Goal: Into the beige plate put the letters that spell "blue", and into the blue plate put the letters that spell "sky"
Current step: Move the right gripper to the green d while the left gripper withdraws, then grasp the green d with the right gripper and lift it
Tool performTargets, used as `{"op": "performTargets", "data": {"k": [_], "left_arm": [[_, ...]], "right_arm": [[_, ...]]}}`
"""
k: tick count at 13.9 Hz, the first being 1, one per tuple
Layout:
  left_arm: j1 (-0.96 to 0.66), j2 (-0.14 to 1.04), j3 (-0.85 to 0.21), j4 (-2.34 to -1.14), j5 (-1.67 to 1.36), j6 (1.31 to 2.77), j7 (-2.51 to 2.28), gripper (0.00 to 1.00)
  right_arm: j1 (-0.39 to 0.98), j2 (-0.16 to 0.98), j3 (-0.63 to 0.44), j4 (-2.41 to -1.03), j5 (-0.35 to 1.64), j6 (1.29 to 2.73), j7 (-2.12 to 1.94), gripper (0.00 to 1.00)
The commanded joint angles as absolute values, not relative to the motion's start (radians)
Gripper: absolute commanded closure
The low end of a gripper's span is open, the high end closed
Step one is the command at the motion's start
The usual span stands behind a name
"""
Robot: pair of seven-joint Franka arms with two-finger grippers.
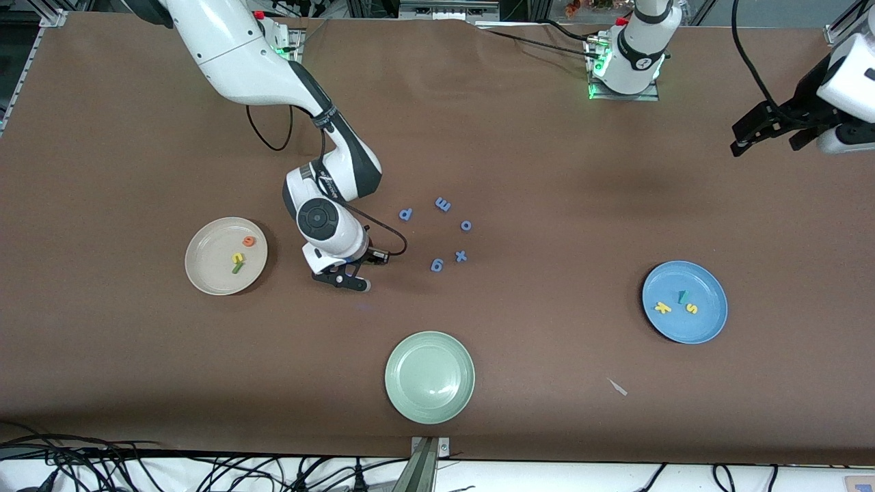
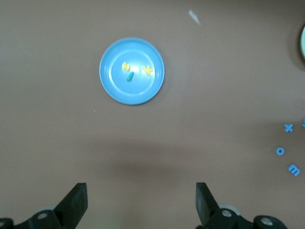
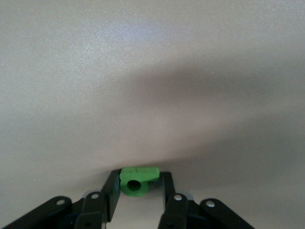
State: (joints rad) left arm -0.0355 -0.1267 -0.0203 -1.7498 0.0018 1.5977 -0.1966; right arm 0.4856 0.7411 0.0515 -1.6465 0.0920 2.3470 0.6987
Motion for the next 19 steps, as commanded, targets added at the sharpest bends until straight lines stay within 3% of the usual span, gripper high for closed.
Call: {"op": "performTargets", "data": {"k": [1,6,10,14,19], "left_arm": [[-0.054,-0.046,-0.055,-1.709,0.025,1.569,-0.232,0.0],[-0.054,0.026,-0.1,-1.614,0.018,1.554,-0.308,0.0],[-0.034,0.026,-0.091,-1.612,0.017,1.545,-0.305,0.0],[0.0,0.026,-0.089,-1.612,0.0,1.543,-0.299,0.0],[-0.002,0.026,-0.089,-1.612,-0.002,1.543,-0.299,0.0]], "right_arm": [[0.488,0.762,0.054,-1.624,0.103,2.378,0.699,0.62],[0.488,0.762,0.054,-1.624,0.103,2.378,0.7,0.69],[0.482,0.753,0.054,-1.605,0.103,2.359,0.68,0.72],[0.477,0.694,0.028,-1.601,0.087,2.226,0.583,0.72],[0.476,0.617,-0.124,-1.627,0.089,2.007,0.427,0.72]]}}
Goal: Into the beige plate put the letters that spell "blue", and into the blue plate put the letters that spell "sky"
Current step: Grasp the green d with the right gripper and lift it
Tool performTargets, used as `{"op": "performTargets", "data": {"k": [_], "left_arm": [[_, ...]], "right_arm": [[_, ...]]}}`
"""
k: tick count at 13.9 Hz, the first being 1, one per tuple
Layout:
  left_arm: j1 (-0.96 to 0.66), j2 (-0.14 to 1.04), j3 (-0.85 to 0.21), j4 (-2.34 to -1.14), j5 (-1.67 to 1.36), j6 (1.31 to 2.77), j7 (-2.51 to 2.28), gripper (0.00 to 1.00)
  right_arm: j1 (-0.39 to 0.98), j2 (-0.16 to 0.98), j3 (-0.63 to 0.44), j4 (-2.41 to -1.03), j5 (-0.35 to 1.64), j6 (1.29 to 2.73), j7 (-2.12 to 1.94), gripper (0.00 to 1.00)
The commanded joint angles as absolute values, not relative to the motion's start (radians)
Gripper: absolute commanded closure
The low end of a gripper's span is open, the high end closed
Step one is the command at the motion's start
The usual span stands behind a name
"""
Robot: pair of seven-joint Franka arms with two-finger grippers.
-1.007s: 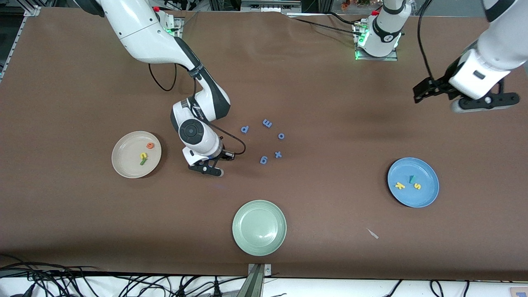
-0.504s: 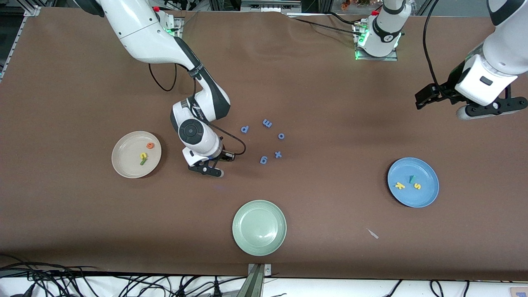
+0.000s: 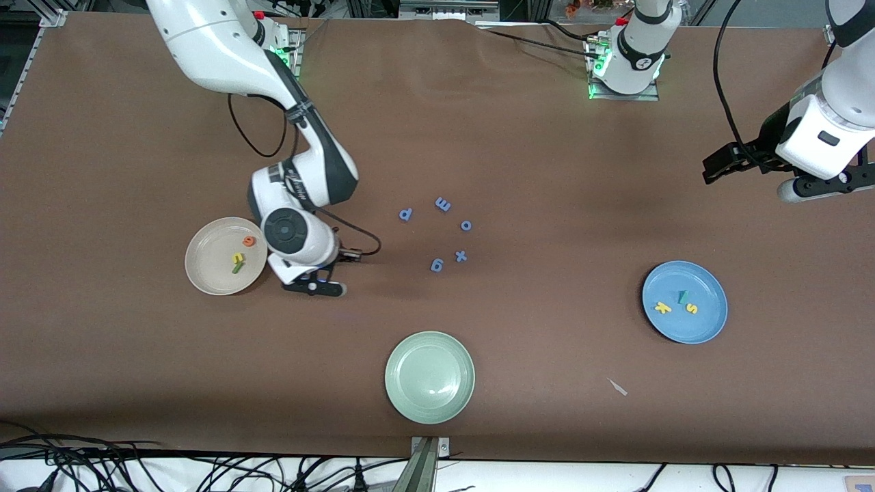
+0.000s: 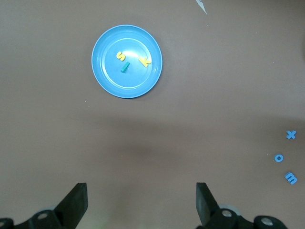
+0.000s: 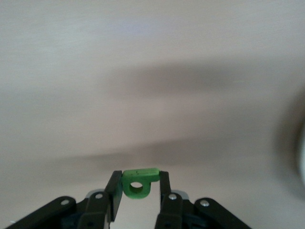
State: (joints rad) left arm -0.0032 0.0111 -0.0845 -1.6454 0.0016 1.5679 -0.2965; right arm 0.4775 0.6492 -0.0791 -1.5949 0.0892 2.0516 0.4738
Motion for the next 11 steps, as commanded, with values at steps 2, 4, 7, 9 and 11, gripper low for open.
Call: {"op": "performTargets", "data": {"k": [2,4,7,9,11], "left_arm": [[-0.002,0.025,-0.091,-1.612,-0.002,1.545,-0.298,0.0],[0.0,0.025,-0.091,-1.611,-0.002,1.546,-0.299,0.0],[0.017,0.021,-0.087,-1.611,0.0,1.545,-0.301,0.0],[0.034,0.021,-0.087,-1.611,-0.002,1.545,-0.299,0.0],[0.04,0.02,-0.089,-1.606,-0.003,1.546,-0.298,0.0]], "right_arm": [[0.476,0.597,-0.181,-1.66,0.092,1.996,0.312,0.72],[0.476,0.583,-0.244,-1.696,0.092,2.003,0.2,0.72],[0.471,0.586,-0.336,-1.724,0.097,2.005,0.046,0.72],[0.414,0.592,-0.342,-1.724,0.1,2.0,-0.029,0.72],[0.384,0.609,-0.344,-1.71,0.101,2.003,-0.058,0.15]]}}
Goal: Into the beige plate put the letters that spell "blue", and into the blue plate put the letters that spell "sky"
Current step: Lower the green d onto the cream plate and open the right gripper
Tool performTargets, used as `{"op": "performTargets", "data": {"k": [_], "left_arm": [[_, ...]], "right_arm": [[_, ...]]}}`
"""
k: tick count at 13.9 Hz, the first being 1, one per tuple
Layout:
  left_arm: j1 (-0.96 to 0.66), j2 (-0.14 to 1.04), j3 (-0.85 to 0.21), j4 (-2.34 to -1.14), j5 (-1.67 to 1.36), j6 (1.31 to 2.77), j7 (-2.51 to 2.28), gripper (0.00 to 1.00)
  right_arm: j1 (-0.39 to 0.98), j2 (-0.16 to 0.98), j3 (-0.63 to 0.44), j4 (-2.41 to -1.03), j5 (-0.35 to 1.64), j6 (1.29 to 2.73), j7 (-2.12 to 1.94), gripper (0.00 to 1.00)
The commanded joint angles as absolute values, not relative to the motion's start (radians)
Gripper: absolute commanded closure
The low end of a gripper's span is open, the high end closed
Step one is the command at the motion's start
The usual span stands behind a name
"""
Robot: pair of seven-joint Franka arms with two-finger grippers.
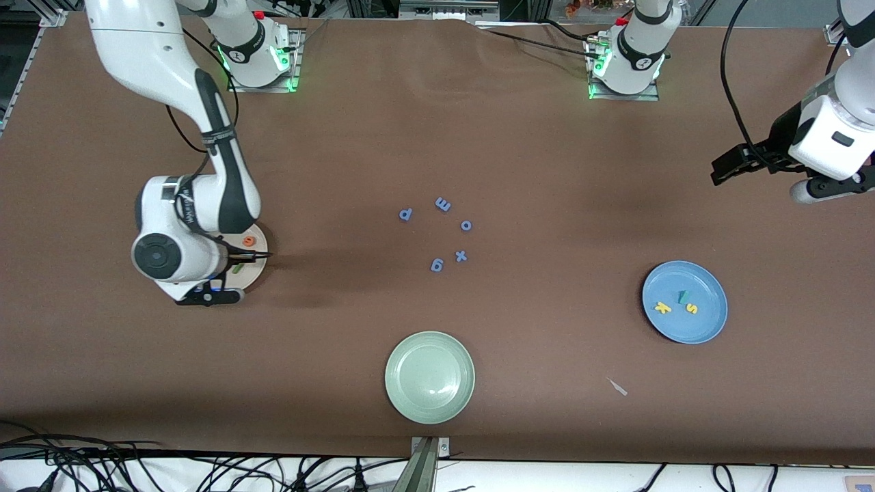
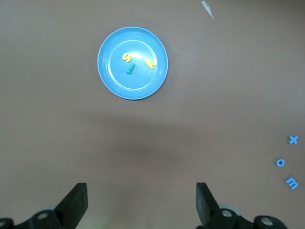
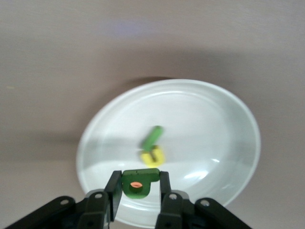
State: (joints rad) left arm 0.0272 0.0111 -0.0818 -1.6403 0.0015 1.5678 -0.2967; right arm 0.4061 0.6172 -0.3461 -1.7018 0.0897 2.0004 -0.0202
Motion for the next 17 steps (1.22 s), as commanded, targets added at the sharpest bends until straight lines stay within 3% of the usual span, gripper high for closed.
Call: {"op": "performTargets", "data": {"k": [1,4,8,17], "left_arm": [[0.04,0.021,-0.09,-1.594,-0.008,1.545,-0.299,0.0],[0.038,0.021,-0.092,-1.588,-0.023,1.546,-0.301,0.0],[0.038,0.021,-0.094,-1.586,-0.025,1.545,-0.302,0.0],[0.038,0.02,-0.094,-1.586,-0.023,1.545,-0.299,0.0]], "right_arm": [[0.379,0.609,-0.344,-1.7,0.104,1.994,-0.048,0.0],[0.391,0.598,-0.336,-1.671,0.106,1.976,-0.032,0.0],[0.399,0.592,-0.325,-1.531,0.107,1.728,-0.017,0.0],[0.413,0.329,-0.331,-1.518,0.081,1.464,-0.02,0.0]]}}
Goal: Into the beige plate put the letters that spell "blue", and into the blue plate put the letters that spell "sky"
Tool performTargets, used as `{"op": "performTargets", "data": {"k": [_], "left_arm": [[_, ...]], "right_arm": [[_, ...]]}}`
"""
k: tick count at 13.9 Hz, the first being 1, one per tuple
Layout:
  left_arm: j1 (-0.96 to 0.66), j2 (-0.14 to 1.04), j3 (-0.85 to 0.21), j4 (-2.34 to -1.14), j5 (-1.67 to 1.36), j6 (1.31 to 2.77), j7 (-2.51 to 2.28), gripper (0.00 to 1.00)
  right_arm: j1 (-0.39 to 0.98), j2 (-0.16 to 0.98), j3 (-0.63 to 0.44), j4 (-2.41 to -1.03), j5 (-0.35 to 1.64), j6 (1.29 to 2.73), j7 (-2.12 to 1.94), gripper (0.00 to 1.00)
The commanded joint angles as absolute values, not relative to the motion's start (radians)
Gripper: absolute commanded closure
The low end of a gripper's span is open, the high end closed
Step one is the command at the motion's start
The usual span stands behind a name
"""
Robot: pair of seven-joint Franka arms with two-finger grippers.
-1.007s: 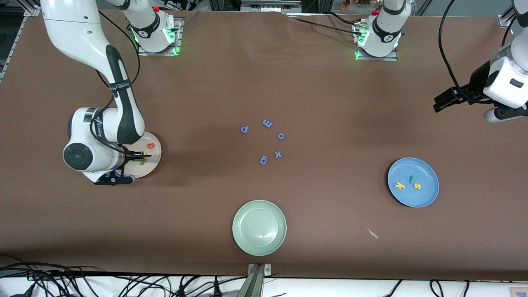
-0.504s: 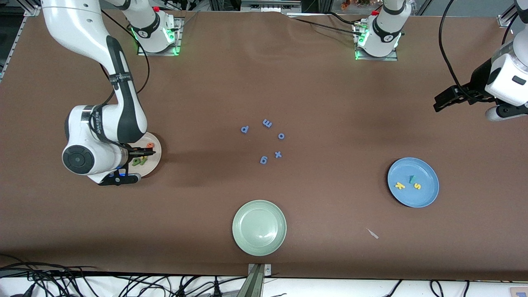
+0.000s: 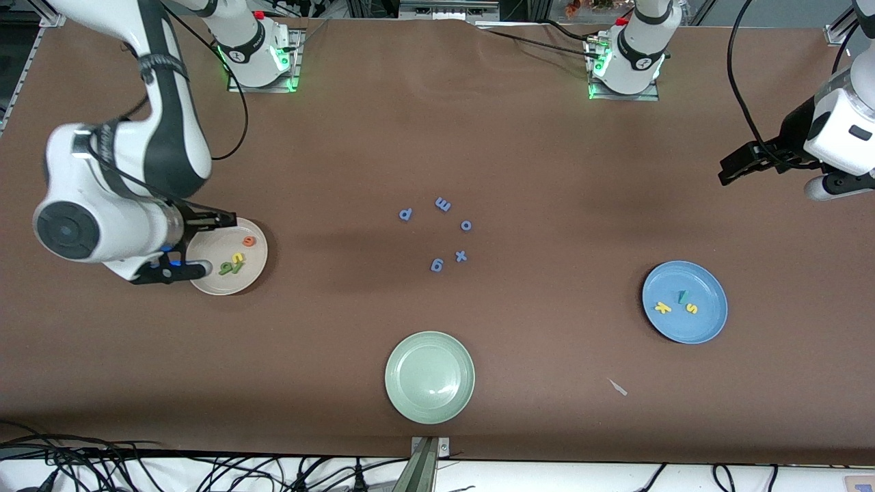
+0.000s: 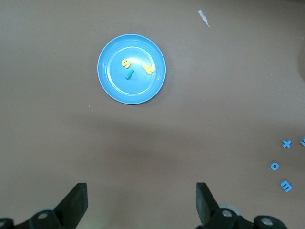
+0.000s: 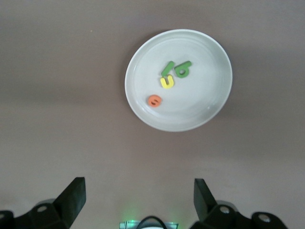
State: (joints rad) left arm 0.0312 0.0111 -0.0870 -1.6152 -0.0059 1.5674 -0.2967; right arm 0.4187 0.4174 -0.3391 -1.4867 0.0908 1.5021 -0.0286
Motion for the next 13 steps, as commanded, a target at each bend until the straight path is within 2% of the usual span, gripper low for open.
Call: {"op": "performTargets", "data": {"k": [1,6,9,13], "left_arm": [[0.038,0.021,-0.094,-1.586,-0.025,1.545,-0.301,0.0],[0.038,0.02,-0.097,-1.588,-0.023,1.545,-0.296,0.0],[0.038,0.02,-0.097,-1.588,-0.023,1.545,-0.293,0.0],[0.025,0.017,-0.119,-1.588,-0.021,1.545,-0.287,0.0]], "right_arm": [[0.404,0.283,-0.325,-1.547,0.074,1.462,-0.021,0.0],[0.22,0.095,-0.149,-1.627,0.029,1.454,-0.029,0.0],[0.126,0.04,-0.066,-1.625,0.003,1.477,-0.025,0.0],[0.089,0.008,-0.058,-1.597,-0.038,1.483,-0.031,0.0]]}}
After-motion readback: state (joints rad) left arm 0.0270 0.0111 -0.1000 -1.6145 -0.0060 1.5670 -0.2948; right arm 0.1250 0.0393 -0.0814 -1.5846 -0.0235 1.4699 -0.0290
